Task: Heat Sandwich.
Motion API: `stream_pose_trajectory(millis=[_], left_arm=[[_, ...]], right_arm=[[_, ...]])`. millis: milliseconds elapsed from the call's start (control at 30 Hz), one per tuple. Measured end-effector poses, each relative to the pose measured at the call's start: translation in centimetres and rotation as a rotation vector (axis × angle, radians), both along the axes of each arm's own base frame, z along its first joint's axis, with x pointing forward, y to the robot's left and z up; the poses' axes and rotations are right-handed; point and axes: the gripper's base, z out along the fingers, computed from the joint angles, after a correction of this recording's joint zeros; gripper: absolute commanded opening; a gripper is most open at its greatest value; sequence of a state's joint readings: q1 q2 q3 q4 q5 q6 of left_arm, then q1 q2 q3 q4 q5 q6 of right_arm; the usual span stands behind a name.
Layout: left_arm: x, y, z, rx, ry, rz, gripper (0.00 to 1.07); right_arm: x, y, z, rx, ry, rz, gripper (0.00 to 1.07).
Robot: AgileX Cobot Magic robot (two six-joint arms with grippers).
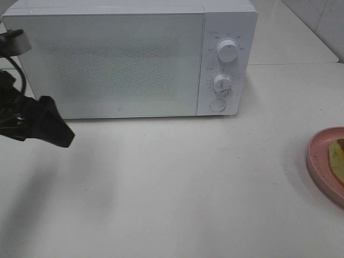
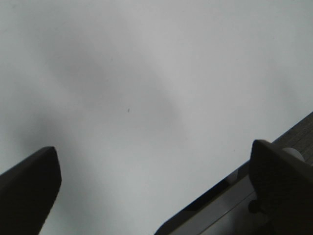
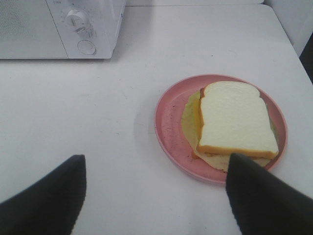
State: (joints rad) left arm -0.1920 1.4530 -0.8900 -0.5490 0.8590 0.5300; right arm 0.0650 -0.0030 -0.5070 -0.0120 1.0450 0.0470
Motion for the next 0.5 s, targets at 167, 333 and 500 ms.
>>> stream_pose_trajectory(millis=[167, 333, 500], left_arm=[[-1.1, 3.6, 1.3, 0.098, 0.061, 0.175, 1.0], [-2.7, 6.1, 3.1, 0.19, 0.037, 0.335, 1.0], [-5.9, 7.0, 4.0, 0.231, -0.018, 0.375, 1.0]], right_arm=[[0.0, 0.0, 0.0, 0.0, 0.0, 0.0, 0.76], [0.0, 0.0, 0.0, 0.0, 0.0, 0.0, 0.76], [0.0, 0.0, 0.0, 0.0, 0.0, 0.0, 0.76]])
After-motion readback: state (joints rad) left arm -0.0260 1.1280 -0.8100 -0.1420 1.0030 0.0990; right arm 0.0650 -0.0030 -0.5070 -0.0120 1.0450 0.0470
